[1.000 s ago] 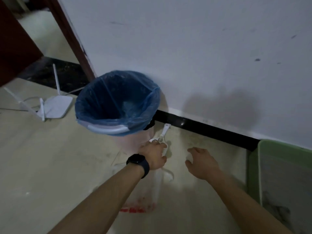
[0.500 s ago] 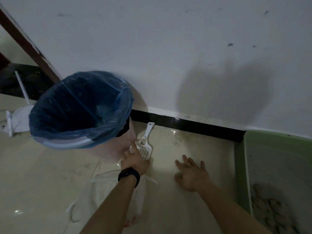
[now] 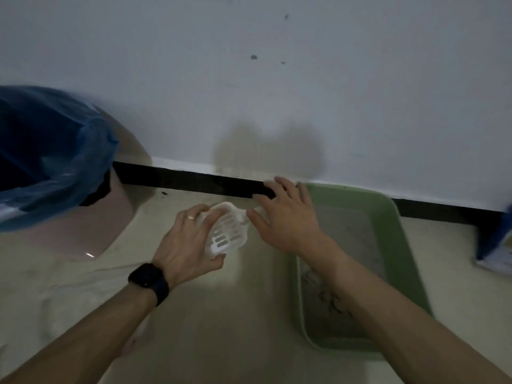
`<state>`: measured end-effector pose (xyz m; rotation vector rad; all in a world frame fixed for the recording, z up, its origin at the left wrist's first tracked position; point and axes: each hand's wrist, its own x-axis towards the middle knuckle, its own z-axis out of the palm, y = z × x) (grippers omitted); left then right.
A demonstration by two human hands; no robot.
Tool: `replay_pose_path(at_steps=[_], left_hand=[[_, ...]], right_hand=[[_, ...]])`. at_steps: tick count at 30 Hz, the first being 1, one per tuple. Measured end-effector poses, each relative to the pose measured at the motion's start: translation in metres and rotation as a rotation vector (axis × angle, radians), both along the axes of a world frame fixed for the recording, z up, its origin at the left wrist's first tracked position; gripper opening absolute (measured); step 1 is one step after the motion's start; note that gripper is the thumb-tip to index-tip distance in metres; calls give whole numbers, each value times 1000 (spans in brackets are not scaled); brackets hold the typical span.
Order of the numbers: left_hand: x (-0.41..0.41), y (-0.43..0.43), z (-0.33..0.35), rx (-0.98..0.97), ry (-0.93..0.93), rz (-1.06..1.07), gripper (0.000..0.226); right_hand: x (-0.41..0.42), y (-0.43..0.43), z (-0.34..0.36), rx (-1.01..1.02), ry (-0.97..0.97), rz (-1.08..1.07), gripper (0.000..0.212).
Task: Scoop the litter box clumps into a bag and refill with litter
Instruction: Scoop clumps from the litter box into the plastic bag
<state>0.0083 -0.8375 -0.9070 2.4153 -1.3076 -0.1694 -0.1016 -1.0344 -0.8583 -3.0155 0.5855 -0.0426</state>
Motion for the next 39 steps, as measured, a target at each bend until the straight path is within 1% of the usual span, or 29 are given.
replay_pose_path(at_steps=[2, 4, 6, 7, 9, 11, 13, 15, 19, 22, 26, 28, 30, 32, 34, 39], left_hand=[[-14, -18, 2, -6, -69, -150, 95], [-33, -37, -2, -63, -109, -317, 91], [-60, -61, -13, -131, -70, -387, 84], [-76, -73, -21, -133, -25, -364, 81], [-104, -95, -37, -46, 97, -235, 82], [-123, -112, -55, 86, 217, -104, 82], [-135, -125, -67, 141, 284, -45, 80], [-146, -135, -71, 141, 295, -5, 78], [-163, -145, -73, 107, 318, 105, 82], [-166, -147, -73, 57, 359, 148, 86], [-168, -146, -73, 9, 400, 174, 83], [-169, -147, -74, -3, 382, 173, 83], [-168, -148, -75, -11, 347, 157, 83], [-168, -149, -78, 12, 310, 150, 85], [-168, -149, -78, 48, 278, 145, 86], [-163, -146, -74, 135, 241, 111, 86]], right_hand=[[-47, -17, 0, 88, 63, -74, 51], [-99, -29, -3, 185, 57, -159, 46], [-151, -37, -7, 175, 43, -275, 46], [-175, -41, -10, 203, 49, -363, 49], [-220, -54, -16, 241, 97, -561, 55], [-258, -71, -20, 173, 178, -683, 61], [-287, -83, -25, 113, 302, -703, 69], [-305, -89, -30, 92, 425, -684, 71], [-312, -95, -37, 8, 511, -679, 68], [-303, -100, -43, 10, 537, -665, 70], [-288, -106, -56, -1, 551, -666, 74], [-281, -108, -68, 4, 524, -657, 75], [-269, -107, -82, 82, 459, -610, 73], [-249, -100, -101, 255, 393, -543, 70], [-227, -91, -119, 391, 311, -525, 64], [-200, -85, -140, 666, 152, -695, 56]])
